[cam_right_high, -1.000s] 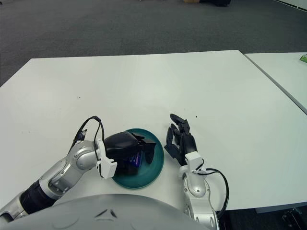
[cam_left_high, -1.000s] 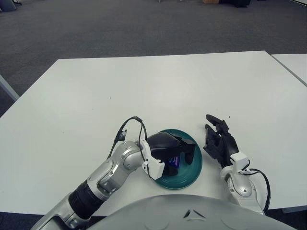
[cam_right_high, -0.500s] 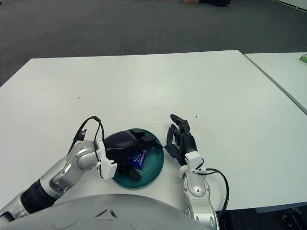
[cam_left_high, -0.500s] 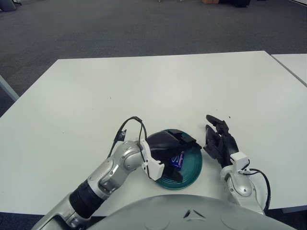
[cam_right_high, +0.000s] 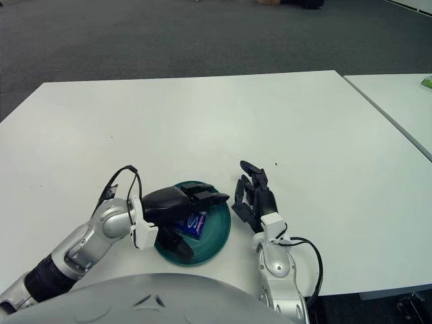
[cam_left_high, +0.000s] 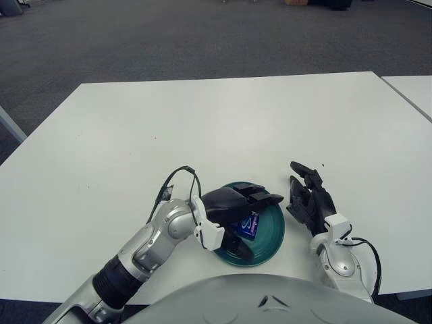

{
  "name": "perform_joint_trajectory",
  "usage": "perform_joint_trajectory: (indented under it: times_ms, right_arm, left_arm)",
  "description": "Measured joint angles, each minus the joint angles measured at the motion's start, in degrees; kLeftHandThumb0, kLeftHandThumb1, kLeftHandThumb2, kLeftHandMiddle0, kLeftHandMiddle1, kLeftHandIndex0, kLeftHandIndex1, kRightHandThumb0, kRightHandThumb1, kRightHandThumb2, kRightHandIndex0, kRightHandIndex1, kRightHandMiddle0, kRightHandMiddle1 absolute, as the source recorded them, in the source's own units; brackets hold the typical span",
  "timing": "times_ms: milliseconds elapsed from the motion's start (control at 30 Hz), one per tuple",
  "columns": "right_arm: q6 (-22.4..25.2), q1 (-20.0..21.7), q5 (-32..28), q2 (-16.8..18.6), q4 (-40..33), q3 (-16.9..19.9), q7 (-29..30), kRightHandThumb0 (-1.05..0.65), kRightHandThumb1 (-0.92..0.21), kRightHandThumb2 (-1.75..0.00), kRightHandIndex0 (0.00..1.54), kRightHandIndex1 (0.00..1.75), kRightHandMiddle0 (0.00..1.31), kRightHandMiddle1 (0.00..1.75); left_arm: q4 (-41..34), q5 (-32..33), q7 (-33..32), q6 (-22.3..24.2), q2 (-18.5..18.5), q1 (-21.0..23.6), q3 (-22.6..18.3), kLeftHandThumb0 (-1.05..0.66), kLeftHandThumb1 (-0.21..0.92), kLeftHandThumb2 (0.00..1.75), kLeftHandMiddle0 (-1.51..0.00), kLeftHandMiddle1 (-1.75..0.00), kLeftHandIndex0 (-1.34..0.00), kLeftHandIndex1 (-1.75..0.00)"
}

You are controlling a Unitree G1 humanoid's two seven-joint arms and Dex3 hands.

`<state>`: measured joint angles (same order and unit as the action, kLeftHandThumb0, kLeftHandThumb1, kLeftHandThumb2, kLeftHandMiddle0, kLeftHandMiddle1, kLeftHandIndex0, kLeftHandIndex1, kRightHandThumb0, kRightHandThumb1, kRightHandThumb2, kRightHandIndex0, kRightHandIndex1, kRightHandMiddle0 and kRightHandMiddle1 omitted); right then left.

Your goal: Put the gum into the plate.

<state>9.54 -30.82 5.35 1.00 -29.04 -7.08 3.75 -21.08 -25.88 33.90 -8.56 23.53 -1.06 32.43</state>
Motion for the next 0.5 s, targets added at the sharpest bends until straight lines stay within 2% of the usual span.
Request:
perform_joint_trajectory:
  times_ms: [133, 167, 233, 367, 433, 500]
  right_arm:
    - [-0.79, 0.03, 0.05, 0.06, 0.21, 0.01, 0.41, -0.63, -0.92, -0.98, 0.3, 0.02, 0.0, 0.68]
    - [-0.96, 0.03, 0.07, 0.08, 0.28, 0.0, 0.58, -0.64, -0.92, -0.98, 0.31, 0.02, 0.0, 0.69]
    - [-1.09, 0.07, 0.07, 0.12, 0.32, -0.01, 0.69, -0.65, -0.92, -0.97, 0.32, 0.03, 0.0, 0.71]
    - [-1.16, -0.02, 0.02, 0.27, 0.32, 0.03, 1.09, -0.67, -0.92, -0.96, 0.34, 0.03, 0.0, 0.74]
    - [-1.17, -0.12, -0.02, 0.36, 0.32, 0.0, 1.17, -0.67, -0.92, -0.96, 0.34, 0.03, 0.0, 0.75]
    - [-1.26, -0.17, -0.09, 0.48, 0.31, -0.1, 1.17, -0.68, -0.92, -0.96, 0.35, 0.03, 0.0, 0.75]
  left_arm:
    - [-1.43, 1.5, -1.07, 3.53, -1.59, -1.48, -1.84, -1.05, 0.92, 0.25, 0.0, 0.0, 0.0, 0.0]
    - [-1.79, 2.13, -1.18, 4.92, -2.4, -2.06, -2.29, -1.05, 0.92, 0.39, 0.0, 0.0, 0.0, 0.0]
    - [-3.17, 4.4, -1.6, 9.3, -4.21, -3.88, -3.31, -1.05, 0.92, 0.54, 0.0, 0.0, 0.0, 0.0]
    - [-5.49, 9.83, -5.03, 17.75, -9.99, -8.55, -6.17, -1.05, 0.92, 0.76, 0.0, 0.0, 0.0, 0.0]
    - [-5.68, 11.42, -6.78, 18.97, -11.96, -10.13, -7.23, -1.05, 0.92, 0.84, 0.0, 0.0, 0.0, 0.0]
    - [-5.82, 12.01, -8.2, 18.72, -12.39, -11.25, -8.02, -1.05, 0.92, 0.93, 0.0, 0.0, 0.0, 0.0]
